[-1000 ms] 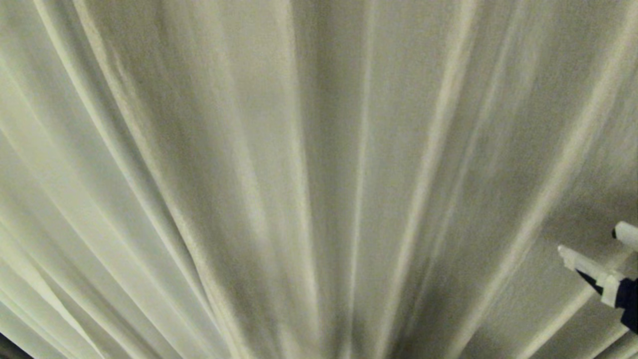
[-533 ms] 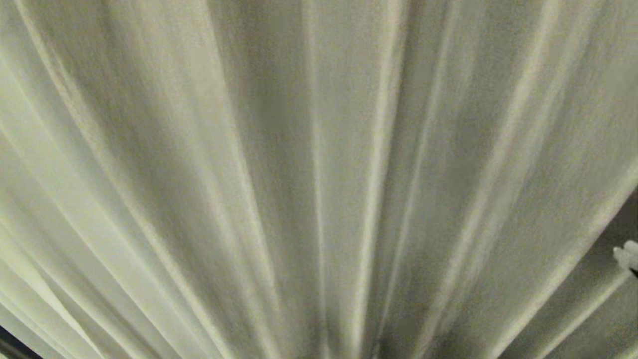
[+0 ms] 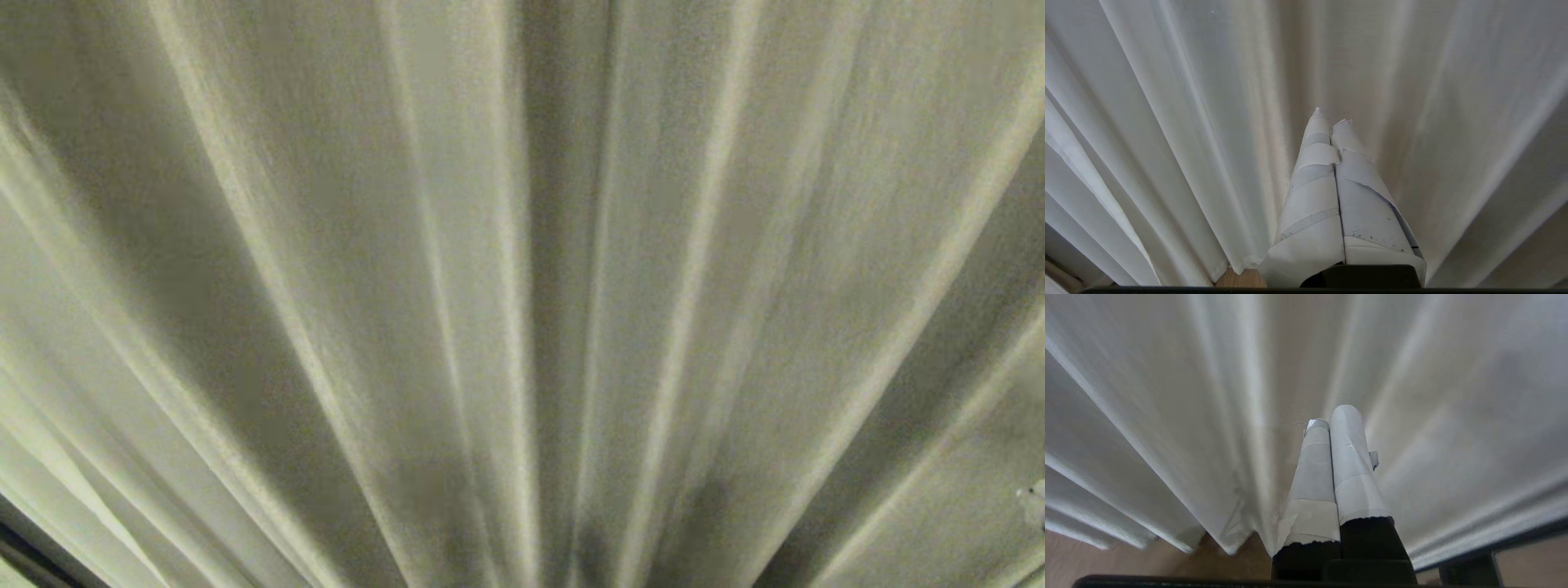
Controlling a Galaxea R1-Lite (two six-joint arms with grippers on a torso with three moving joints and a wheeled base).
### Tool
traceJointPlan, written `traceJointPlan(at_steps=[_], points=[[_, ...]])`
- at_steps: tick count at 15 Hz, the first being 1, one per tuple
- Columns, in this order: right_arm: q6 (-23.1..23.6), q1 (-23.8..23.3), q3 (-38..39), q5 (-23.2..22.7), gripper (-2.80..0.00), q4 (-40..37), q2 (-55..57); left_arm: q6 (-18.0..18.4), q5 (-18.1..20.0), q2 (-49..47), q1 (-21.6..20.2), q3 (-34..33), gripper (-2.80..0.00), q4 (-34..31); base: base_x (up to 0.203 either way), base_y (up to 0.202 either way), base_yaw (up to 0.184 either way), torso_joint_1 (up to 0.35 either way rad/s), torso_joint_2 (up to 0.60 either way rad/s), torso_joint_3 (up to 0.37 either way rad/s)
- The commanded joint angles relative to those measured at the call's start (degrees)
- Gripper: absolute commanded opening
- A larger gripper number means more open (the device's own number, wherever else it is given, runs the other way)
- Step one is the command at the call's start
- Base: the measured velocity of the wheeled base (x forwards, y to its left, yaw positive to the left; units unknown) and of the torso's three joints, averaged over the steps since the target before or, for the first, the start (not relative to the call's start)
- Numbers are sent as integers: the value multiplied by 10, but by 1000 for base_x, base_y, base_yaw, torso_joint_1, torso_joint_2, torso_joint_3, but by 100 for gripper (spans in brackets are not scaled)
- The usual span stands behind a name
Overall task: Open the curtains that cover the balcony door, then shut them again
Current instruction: Close the outer curtains on both sides
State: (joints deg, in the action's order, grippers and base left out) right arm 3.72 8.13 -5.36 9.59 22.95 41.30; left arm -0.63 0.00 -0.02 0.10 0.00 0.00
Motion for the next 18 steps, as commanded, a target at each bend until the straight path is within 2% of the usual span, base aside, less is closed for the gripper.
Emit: traceJointPlan(at_steps=[1,4,6,9,14,18], points=[[1,-9,43,-12,-280,-4,-76,0,1,0,0,0,-280,0,0,0,0,0,0,0],[2,-24,52,-33,-280,-61,-148,-1,0,0,0,0,-280,0,0,0,0,0,0,0],[11,-50,53,-39,-280,-114,-205,0,0,0,0,0,-280,0,0,0,0,0,0,0],[21,-87,53,-80,-280,-176,-293,-1,0,0,0,0,-280,0,0,0,0,0,0,0],[39,-83,40,-126,-280,-268,-413,-1,0,0,0,0,-280,0,0,0,0,0,0,0],[32,-82,40,-128,-280,-266,-412,-1,0,0,0,0,-280,0,0,0,0,0,0,0]])
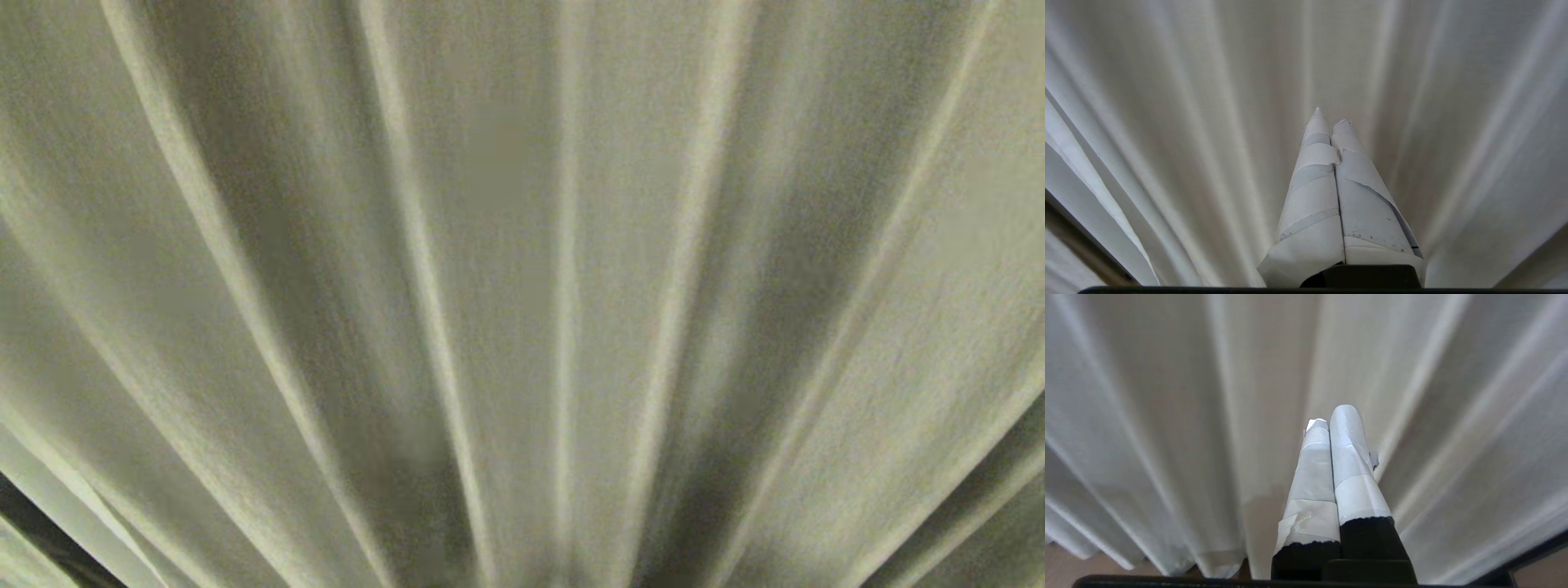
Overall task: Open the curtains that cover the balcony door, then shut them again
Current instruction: Close the outer curtains on both sides
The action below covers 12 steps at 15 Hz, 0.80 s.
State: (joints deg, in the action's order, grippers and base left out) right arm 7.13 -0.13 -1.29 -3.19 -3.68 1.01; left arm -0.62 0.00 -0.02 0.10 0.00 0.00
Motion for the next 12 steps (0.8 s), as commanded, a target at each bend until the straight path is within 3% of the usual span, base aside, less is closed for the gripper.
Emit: traceJointPlan(at_steps=[1,12], points=[[-3,0,0,0,-280,0,-9,-1,0,0,0,0,-280,0,0,0,0,0,0,0],[-12,0,0,1,-280,1,-9,-1,-1,0,0,0,-280,0,0,0,0,0,0,0]])
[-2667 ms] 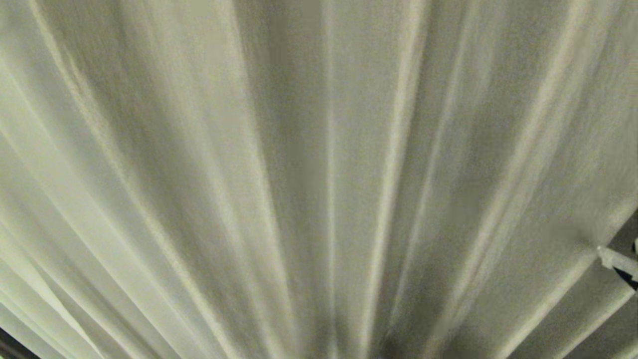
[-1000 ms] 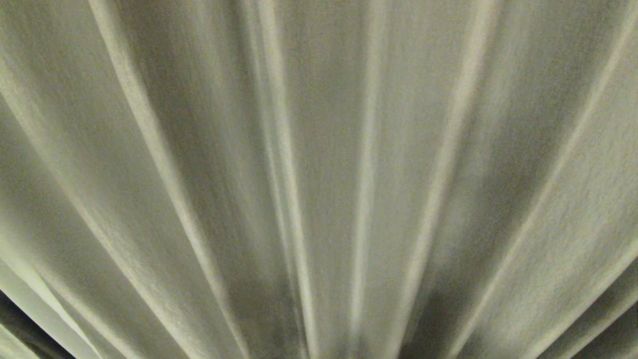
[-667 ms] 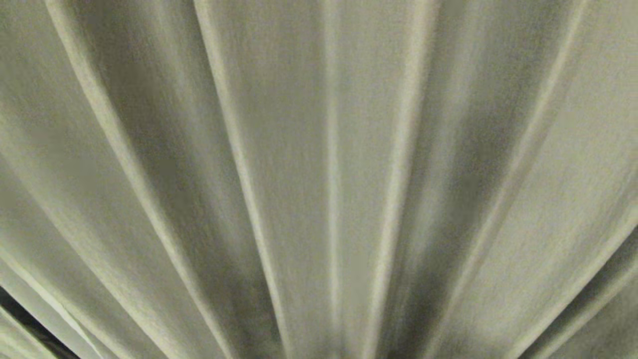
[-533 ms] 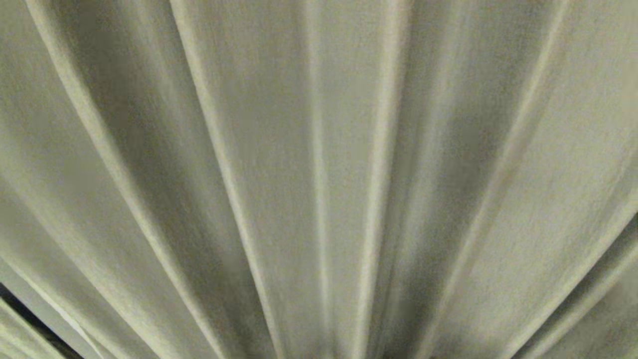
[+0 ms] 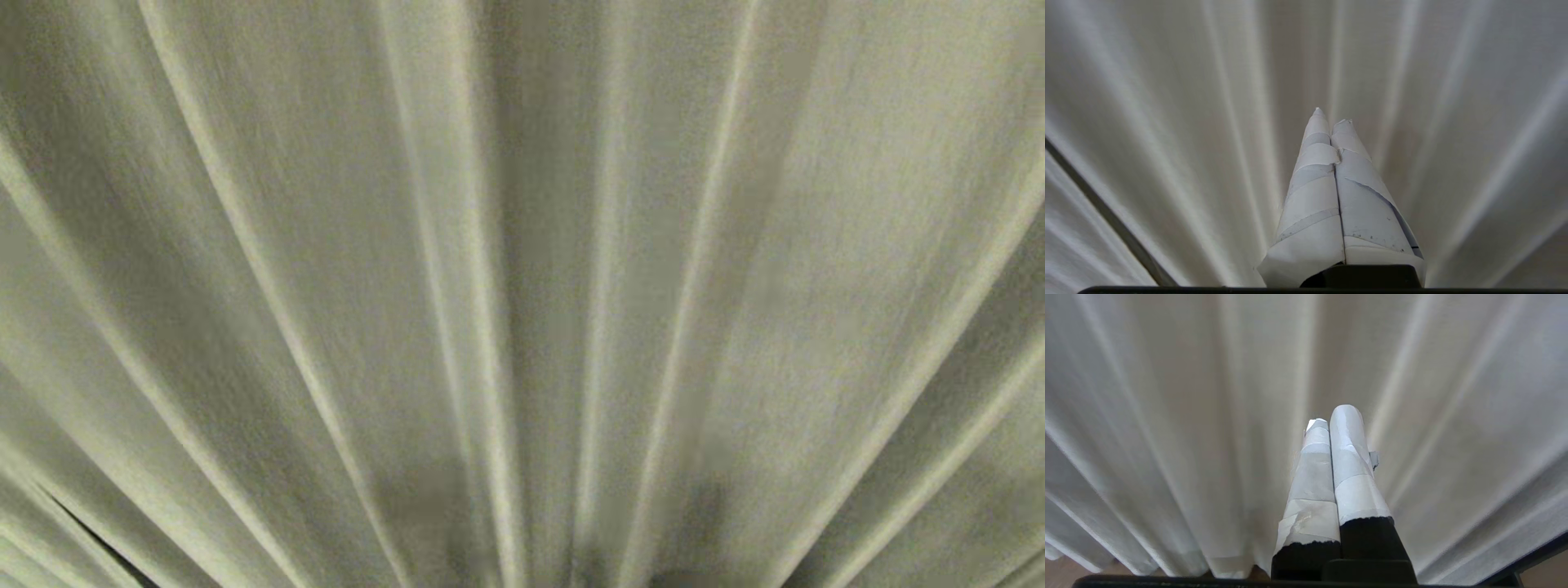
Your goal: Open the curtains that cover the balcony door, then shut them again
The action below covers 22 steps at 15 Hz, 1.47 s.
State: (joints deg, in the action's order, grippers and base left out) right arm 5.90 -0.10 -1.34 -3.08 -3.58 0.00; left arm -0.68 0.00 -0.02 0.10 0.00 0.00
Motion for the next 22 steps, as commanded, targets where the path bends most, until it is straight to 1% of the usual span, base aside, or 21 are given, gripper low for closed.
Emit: traceJointPlan(at_steps=[1,3,5,22], points=[[1,0,0,0,-280,0,1,-2,-3,0,0,0,-280,0,0,0,0,0,0,0],[1,0,0,0,-280,0,1,-5,-1,0,0,0,-280,0,2,30,-1,0,1,4],[1,0,0,0,-280,0,1,-5,-1,0,0,0,-280,0,2,143,-2,5,0,0],[1,0,0,0,-280,0,1,1,1,0,0,0,-280,0,0,194,0,3,2,2]])
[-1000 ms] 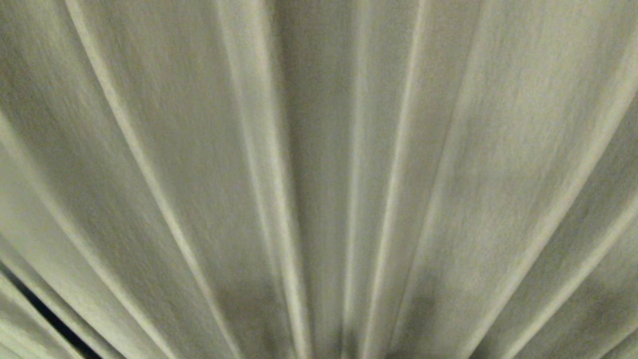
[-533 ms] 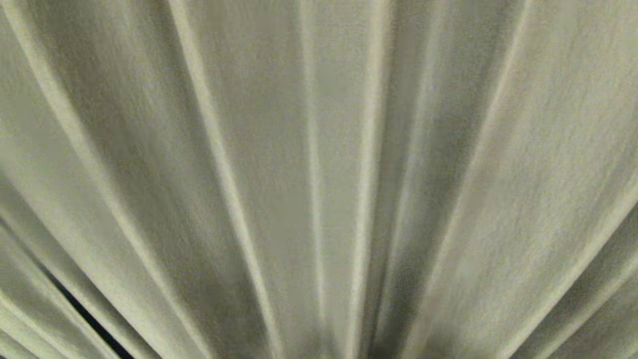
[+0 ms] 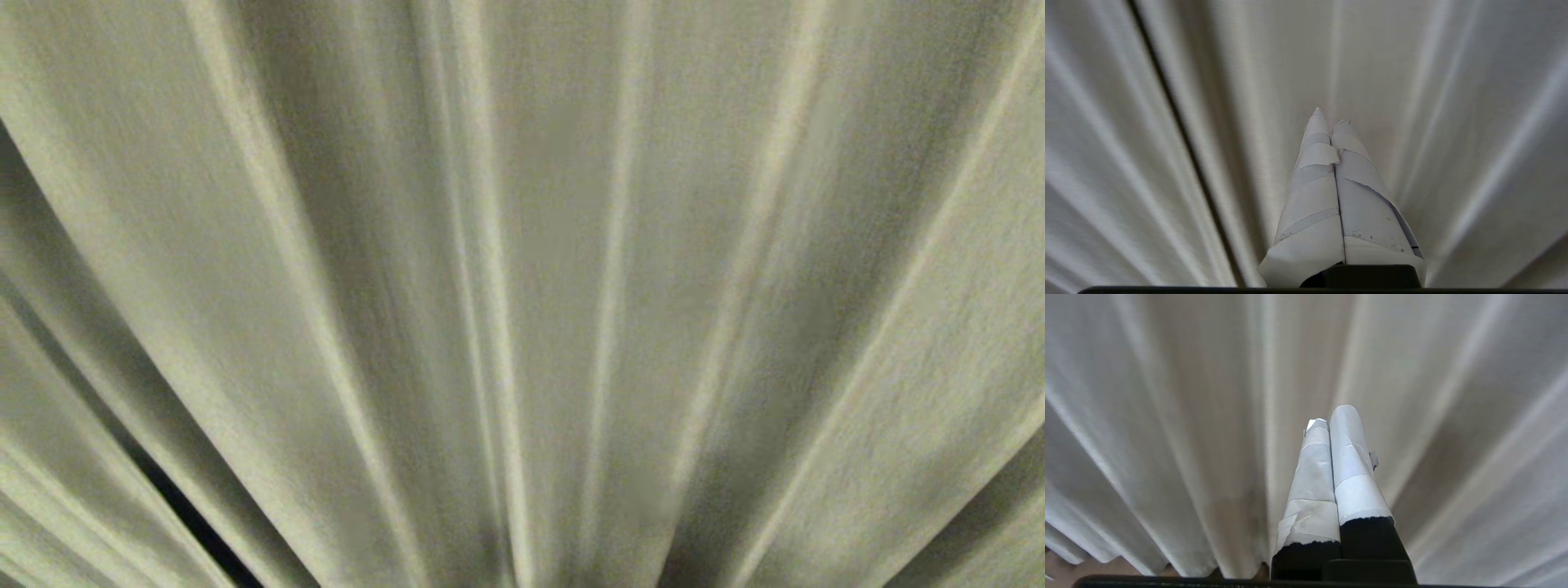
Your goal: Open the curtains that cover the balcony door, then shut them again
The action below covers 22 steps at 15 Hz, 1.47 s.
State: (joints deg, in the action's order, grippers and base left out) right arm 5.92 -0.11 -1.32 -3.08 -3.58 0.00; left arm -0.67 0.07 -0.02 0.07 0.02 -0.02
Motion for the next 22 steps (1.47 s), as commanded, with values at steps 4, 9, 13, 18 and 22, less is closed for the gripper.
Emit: traceJointPlan(at_steps=[4,9,13,18,22], points=[[1,0,0,0,-280,0,1,2,0,0,0,0,-280,1,0,196,0,2,1,1],[1,0,0,-1,-280,0,1,4,1,0,0,0,-280,0,0,183,1,4,2,2],[1,0,0,0,-280,0,1,5,1,0,0,0,-280,-1,0,194,1,5,1,3],[1,0,0,-1,-280,0,1,4,1,0,0,0,-280,1,0,193,1,5,5,4],[1,0,0,-1,-280,0,1,5,1,0,0,0,-280,-3,0,194,2,3,4,4]])
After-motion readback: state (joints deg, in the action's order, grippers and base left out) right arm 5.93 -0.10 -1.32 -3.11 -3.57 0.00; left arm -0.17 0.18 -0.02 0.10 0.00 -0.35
